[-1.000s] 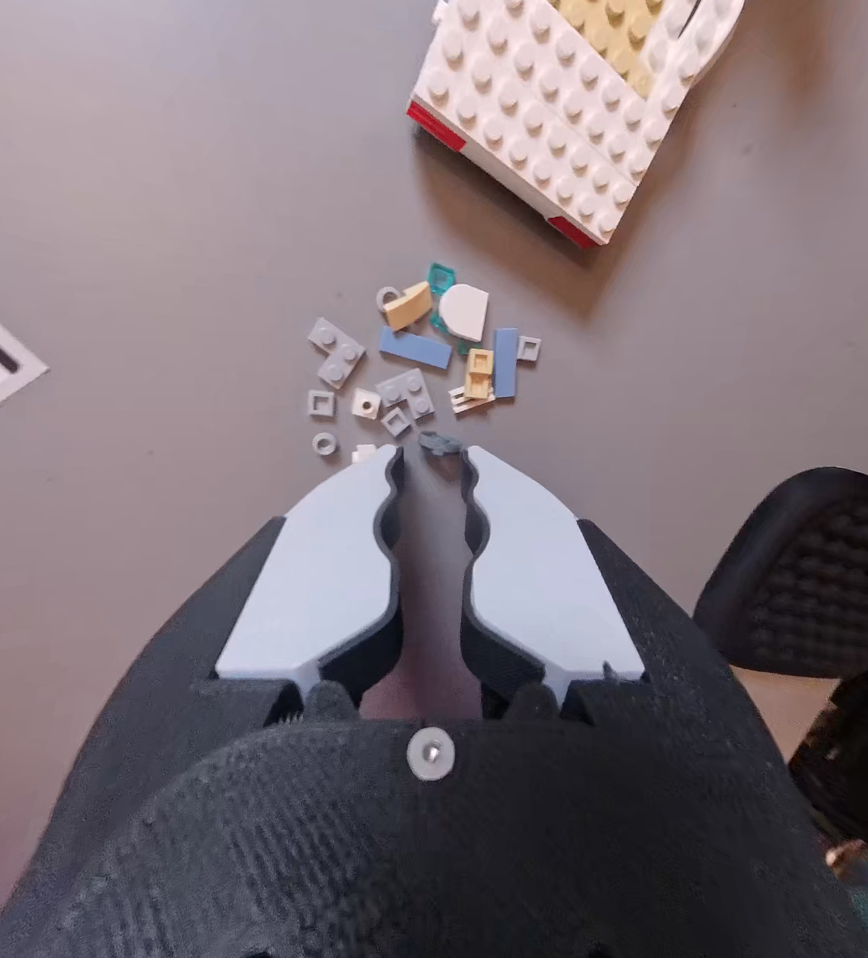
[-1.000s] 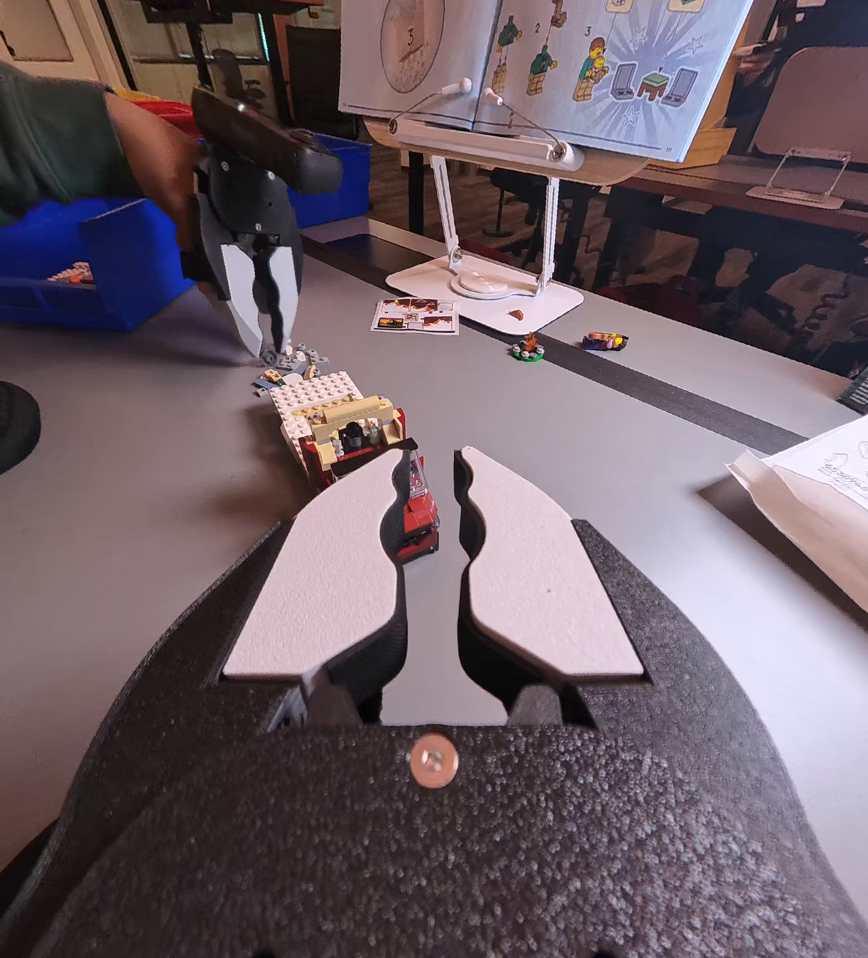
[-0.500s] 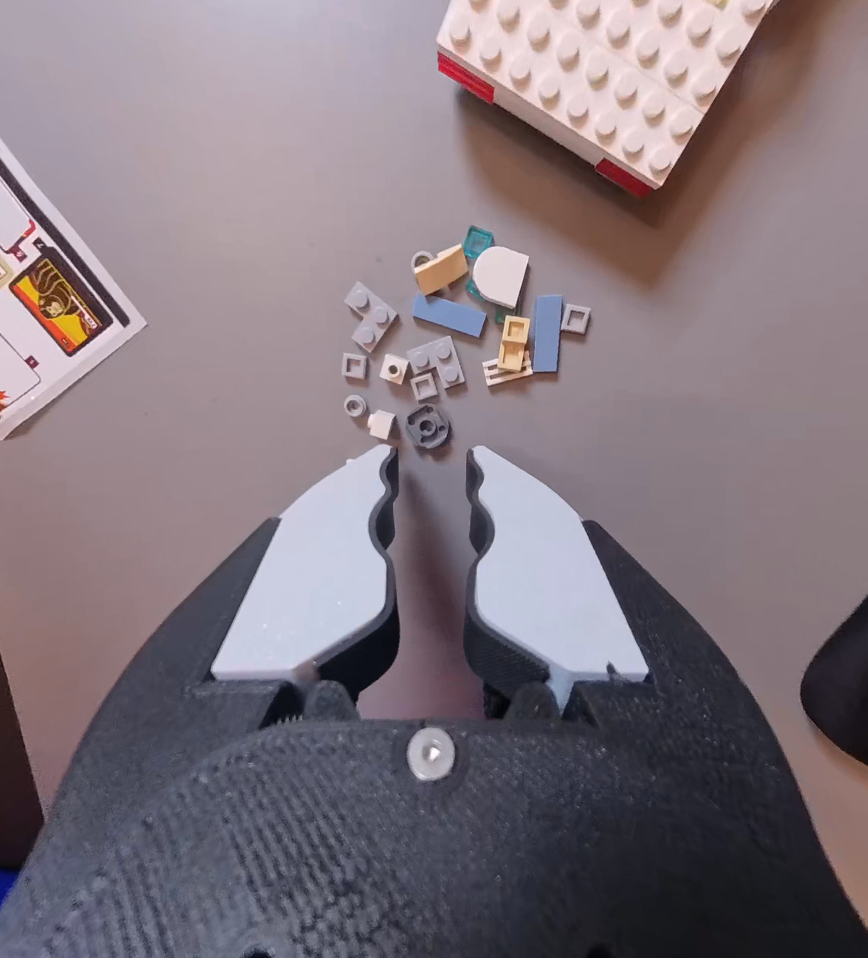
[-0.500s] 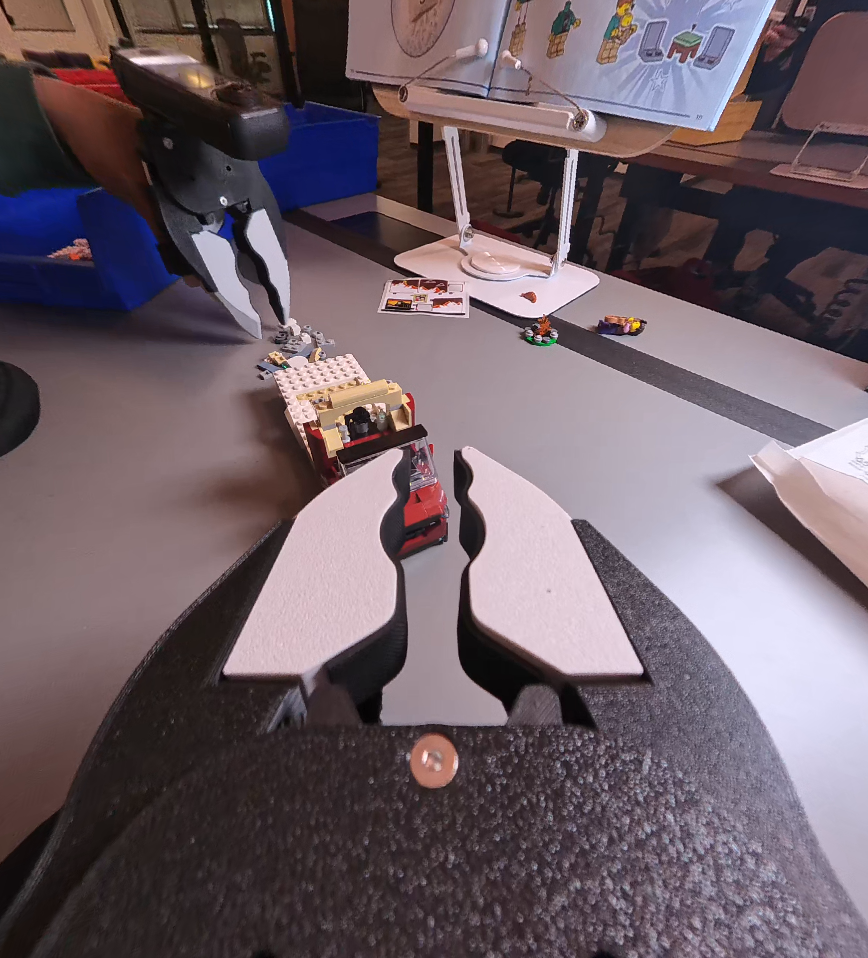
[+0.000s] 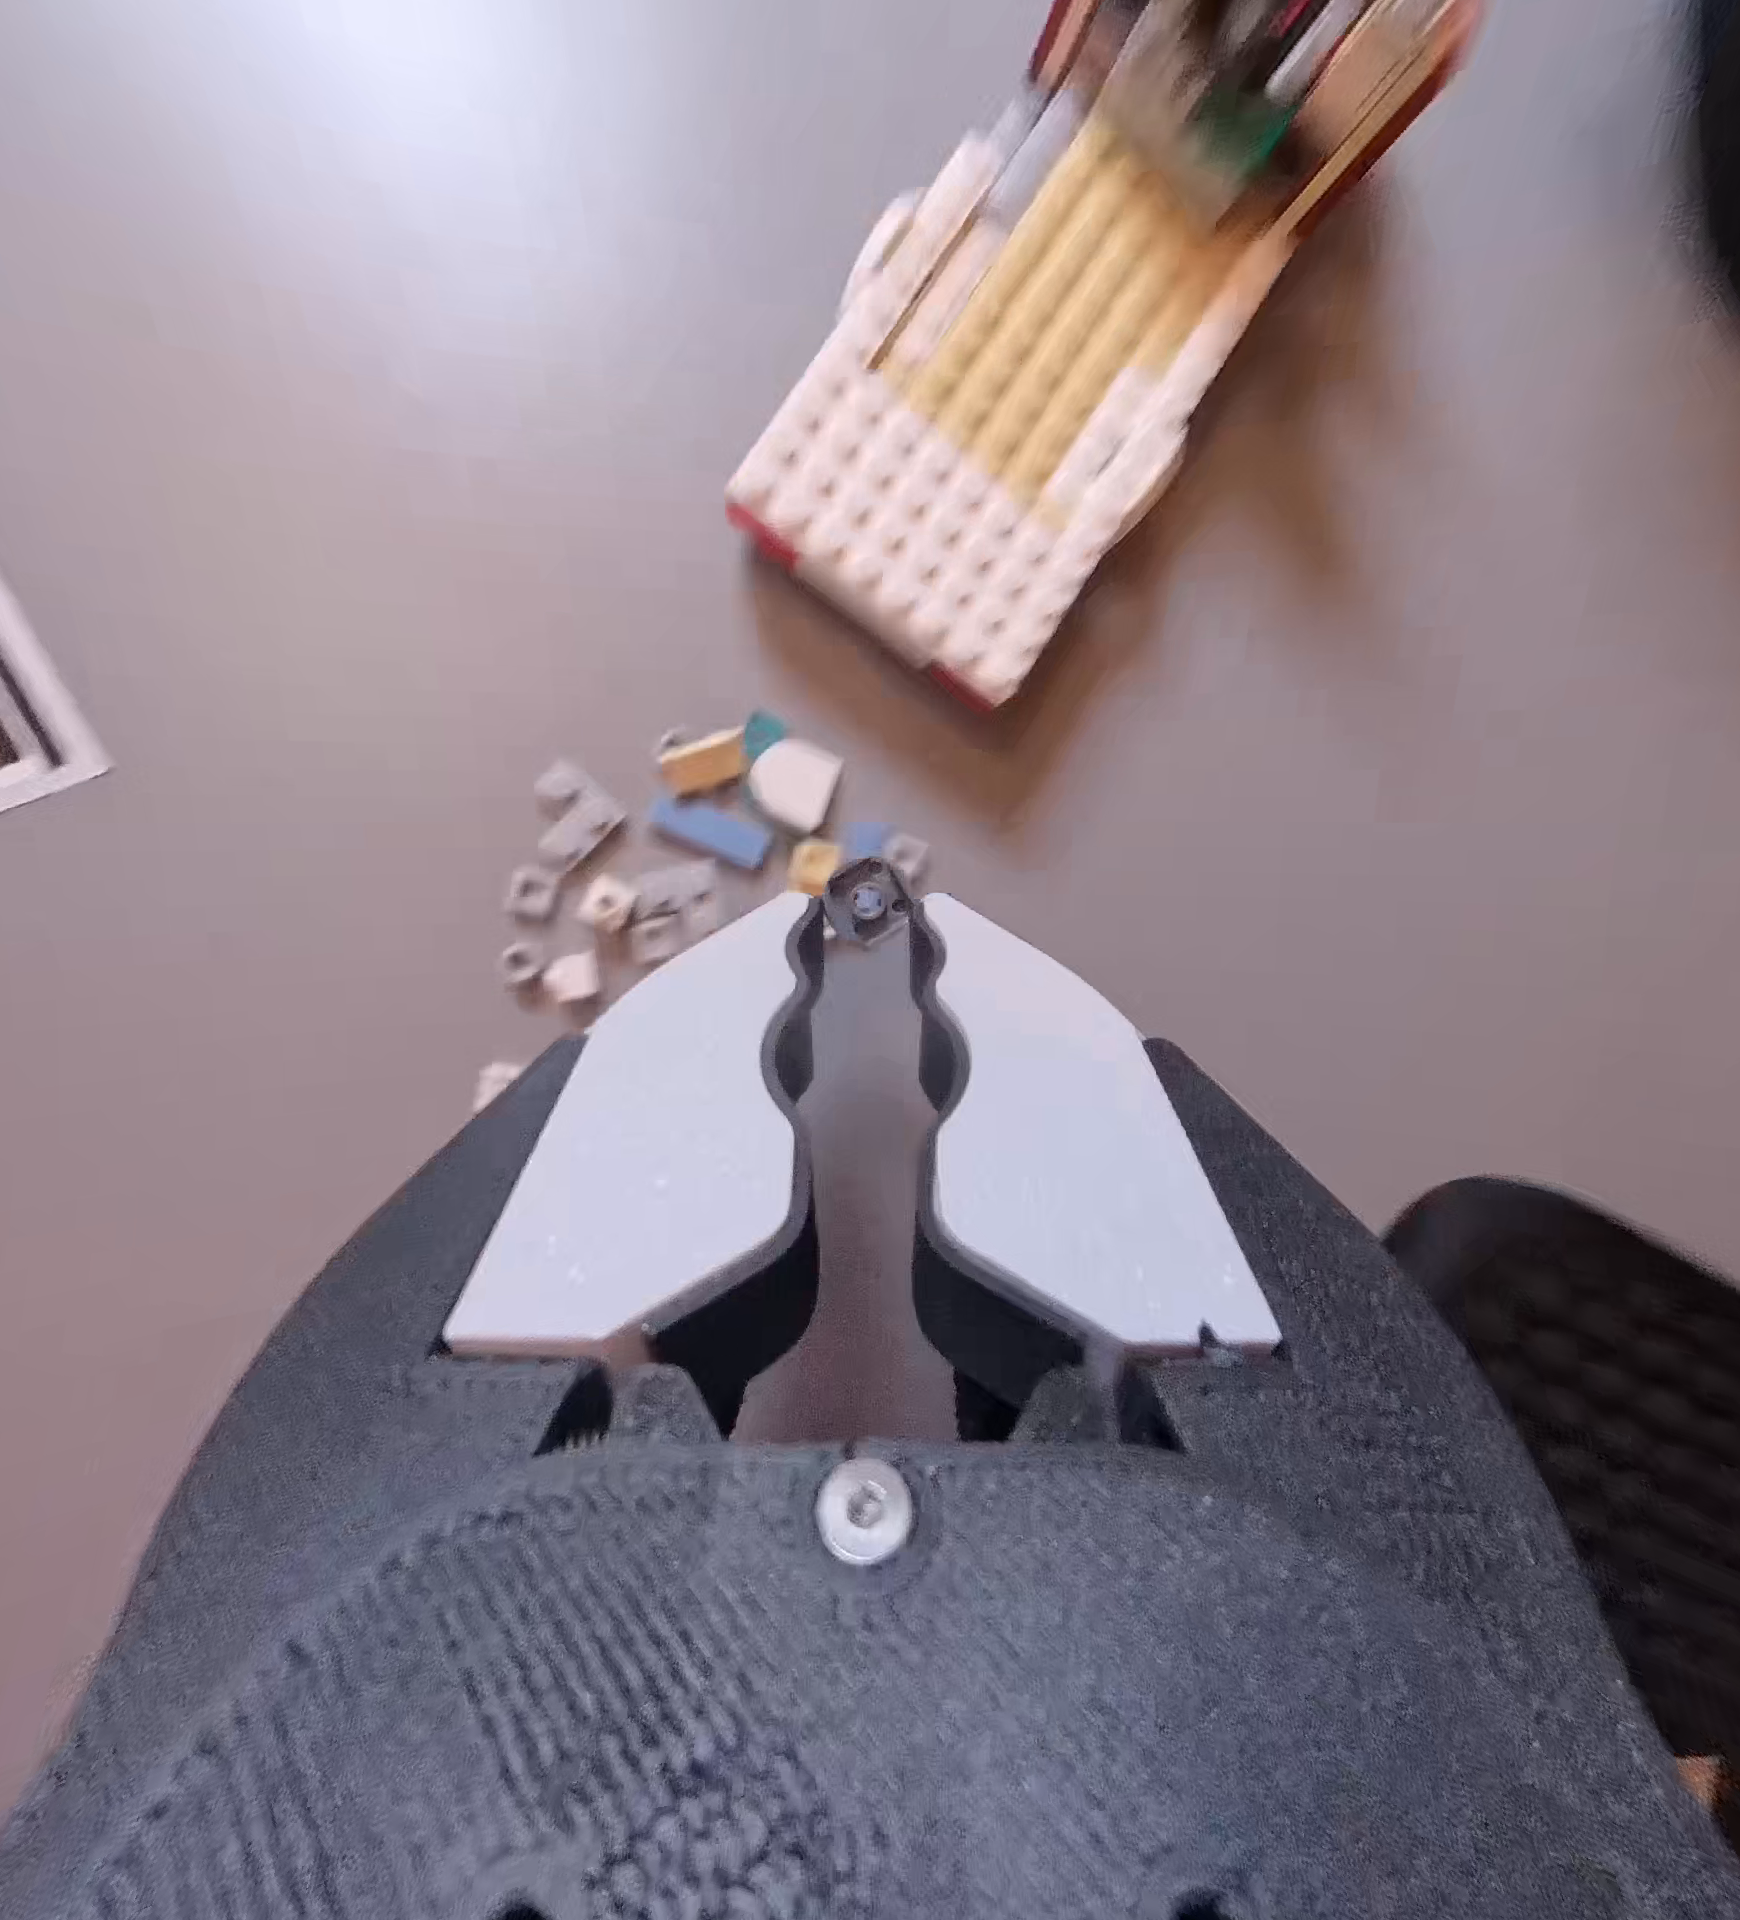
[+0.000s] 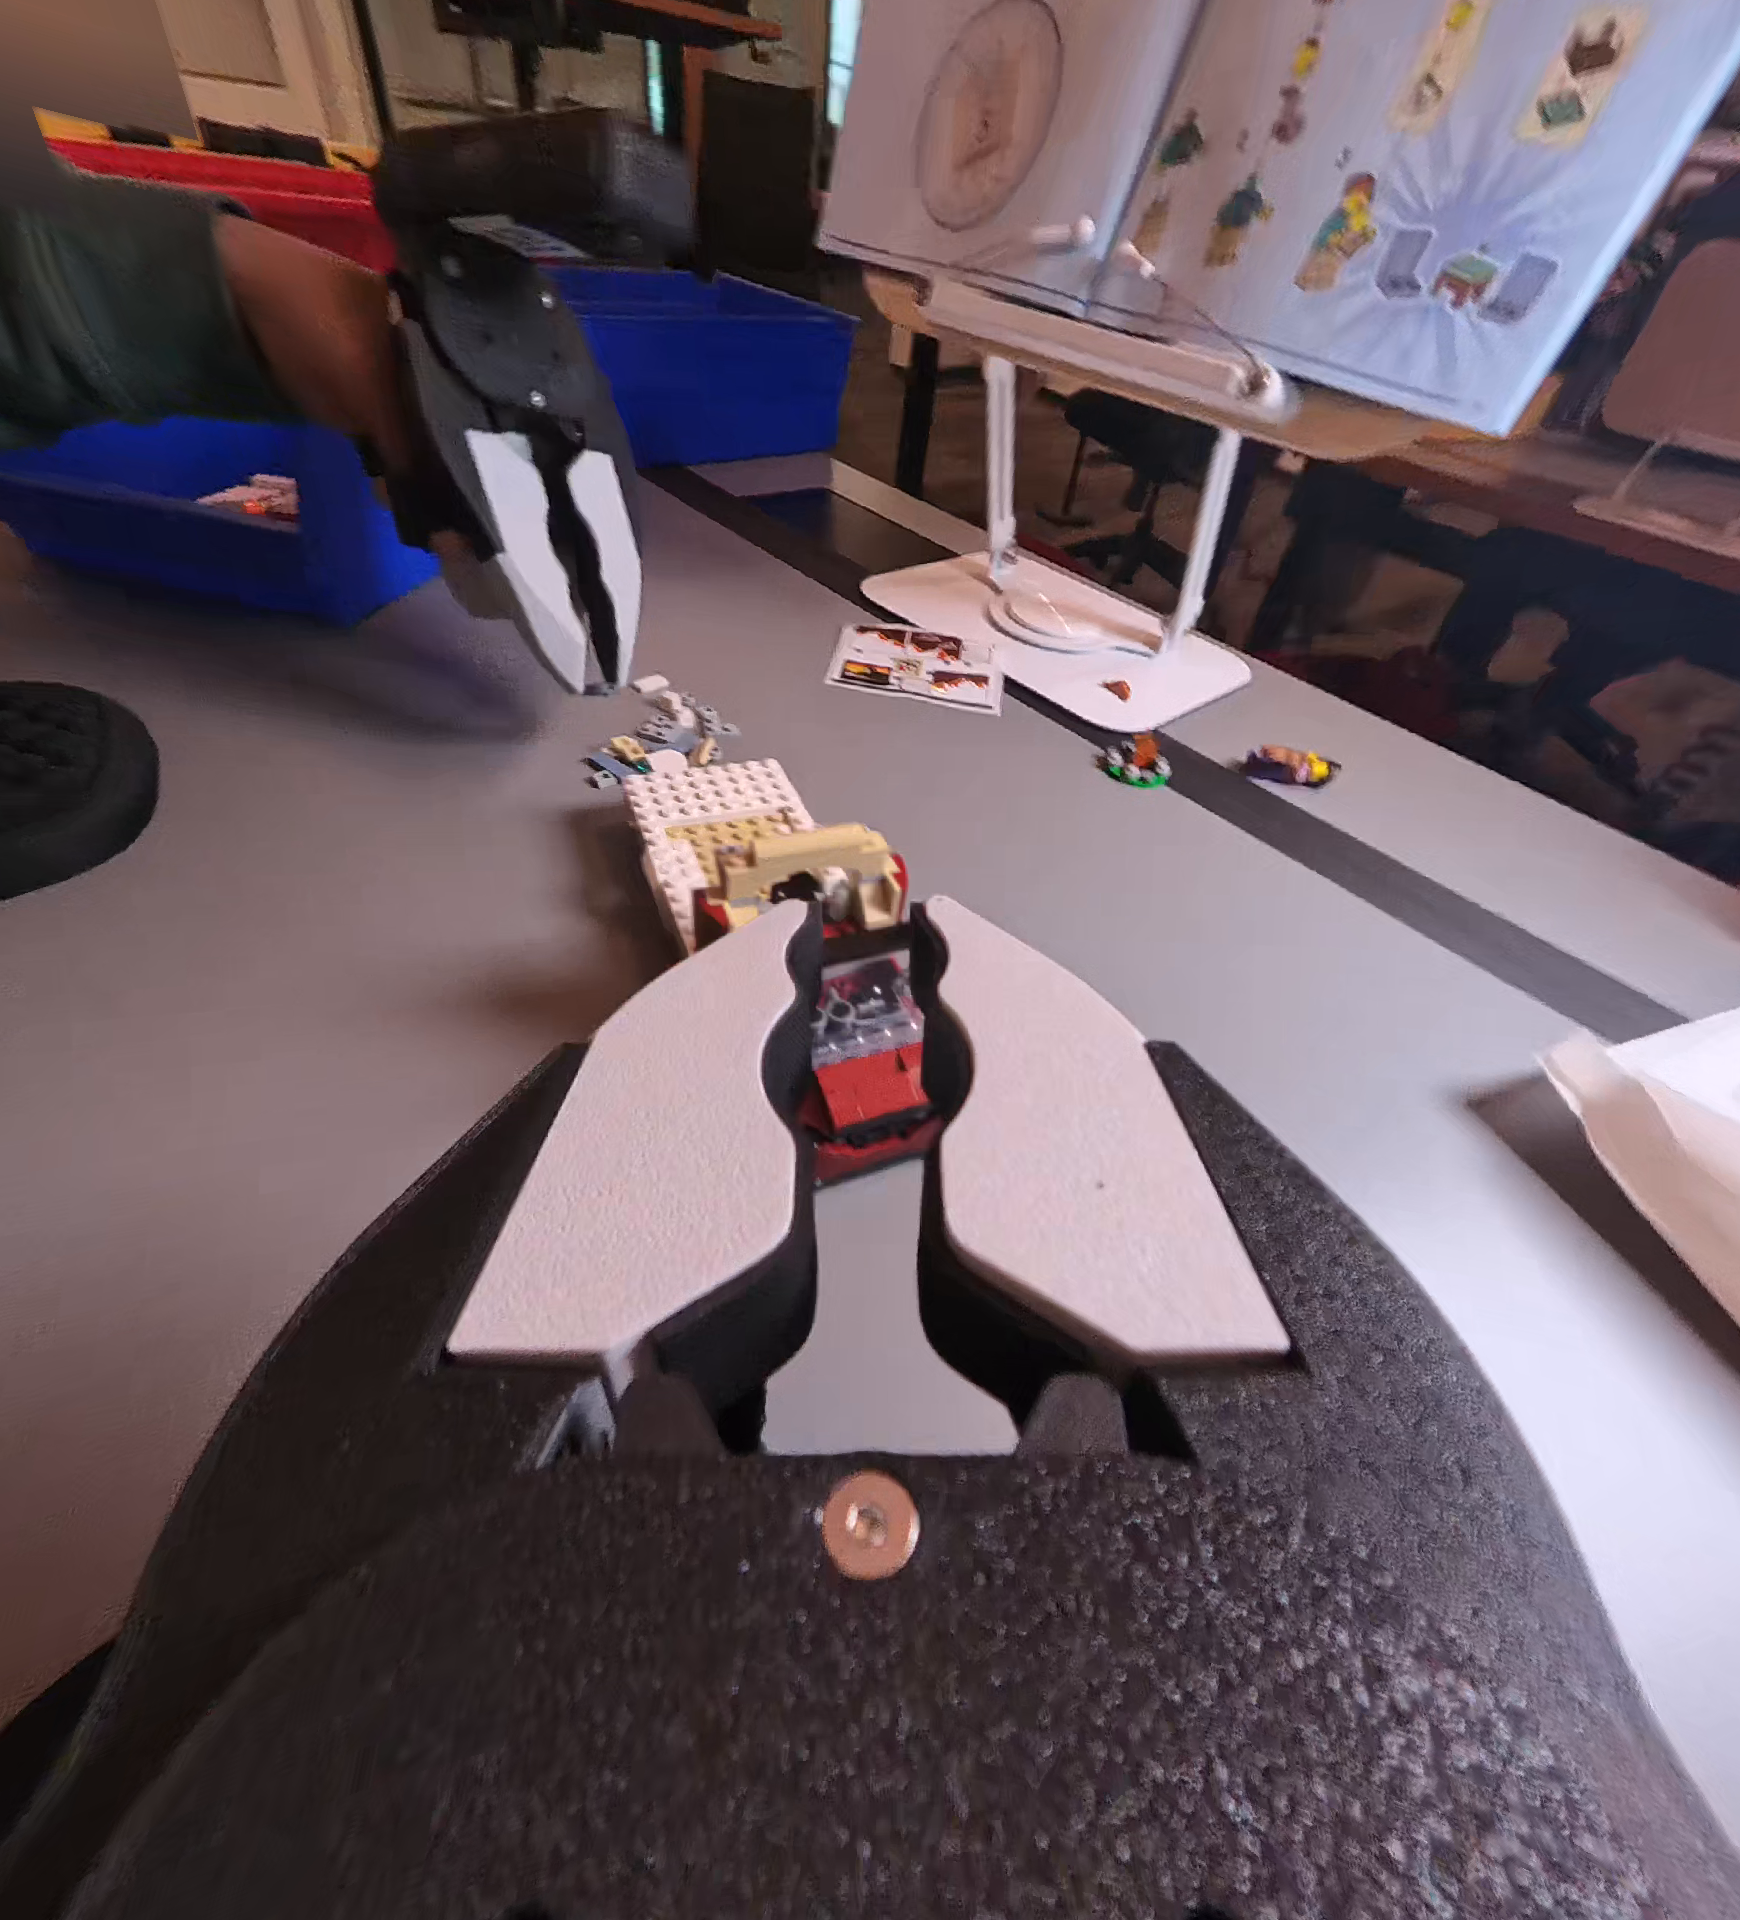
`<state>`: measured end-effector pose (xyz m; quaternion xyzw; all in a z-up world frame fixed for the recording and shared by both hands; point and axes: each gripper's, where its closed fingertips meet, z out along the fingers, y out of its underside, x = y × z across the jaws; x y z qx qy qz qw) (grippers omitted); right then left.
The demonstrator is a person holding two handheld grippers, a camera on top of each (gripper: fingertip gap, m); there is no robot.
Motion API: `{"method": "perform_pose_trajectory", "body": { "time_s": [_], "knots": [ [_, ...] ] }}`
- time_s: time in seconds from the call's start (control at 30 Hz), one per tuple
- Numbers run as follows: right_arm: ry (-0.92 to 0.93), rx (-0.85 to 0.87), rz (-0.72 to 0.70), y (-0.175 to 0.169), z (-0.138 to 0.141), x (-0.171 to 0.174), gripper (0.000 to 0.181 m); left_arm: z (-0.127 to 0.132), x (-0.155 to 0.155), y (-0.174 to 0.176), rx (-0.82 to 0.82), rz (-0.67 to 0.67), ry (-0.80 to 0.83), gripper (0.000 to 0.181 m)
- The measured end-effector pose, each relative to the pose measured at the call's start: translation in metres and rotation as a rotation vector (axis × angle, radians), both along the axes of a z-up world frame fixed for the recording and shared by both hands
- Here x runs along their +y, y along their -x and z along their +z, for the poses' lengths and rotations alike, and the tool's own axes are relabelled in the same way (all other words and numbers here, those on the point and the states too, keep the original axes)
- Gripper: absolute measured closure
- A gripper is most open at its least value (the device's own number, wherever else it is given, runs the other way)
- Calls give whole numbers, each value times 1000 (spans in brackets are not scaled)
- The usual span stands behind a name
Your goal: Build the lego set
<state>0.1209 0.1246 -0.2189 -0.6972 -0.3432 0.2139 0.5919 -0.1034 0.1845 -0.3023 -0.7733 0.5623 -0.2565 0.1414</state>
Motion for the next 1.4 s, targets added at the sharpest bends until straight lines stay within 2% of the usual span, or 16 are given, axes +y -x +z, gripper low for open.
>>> {"method": "perform_pose_trajectory", "body": {
  "time_s": [0.17, 0.27, 0.4, 0.57, 0.67, 0.8, 0.87, 0.93, 1.07, 1.17, 1.23, 1.4],
  "knots": [
    [-158, -150, 229, 65, 19, -28, 163, 71, -52, -51, -516, 21, 284, 166],
    [-227, -221, 310, 102, 25, -33, 157, 103, -75, -68, -776, 25, 430, 166],
    [-291, -248, 340, 136, 35, -27, 156, 124, -89, -77, -1010, 46, 565, 166],
    [-327, -273, 370, 160, 41, -27, 156, 131, -95, -73, -1122, 60, 639, 166],
    [-326, -284, 387, 168, 40, -29, 164, 131, -99, -69, -1127, 47, 630, 166],
    [-322, -341, 396, 174, 37, -27, 166, 128, -97, -63, -1123, 70, 601, 164],
    [-273, -383, 420, 174, 37, -21, 166, 123, -88, -57, -1123, 137, 515, 152],
    [-154, -467, 440, 170, 31, -3, 165, 106, -83, -49, -1040, 195, 330, 145],
    [85, -715, 450, 161, -7, 55, 165, 55, -80, -31, -690, 257, -173, 145],
    [210, -804, 477, 173, -40, 89, 165, 41, -72, -11, -516, 290, -453, 145],
    [275, -870, 495, 182, -62, 104, 165, 36, -68, -2, -461, 310, -543, 146],
    [433, -1002, 534, 190, -106, 121, 165, 26, -67, -1, -451, 321, -508, 146]
  ]
}}
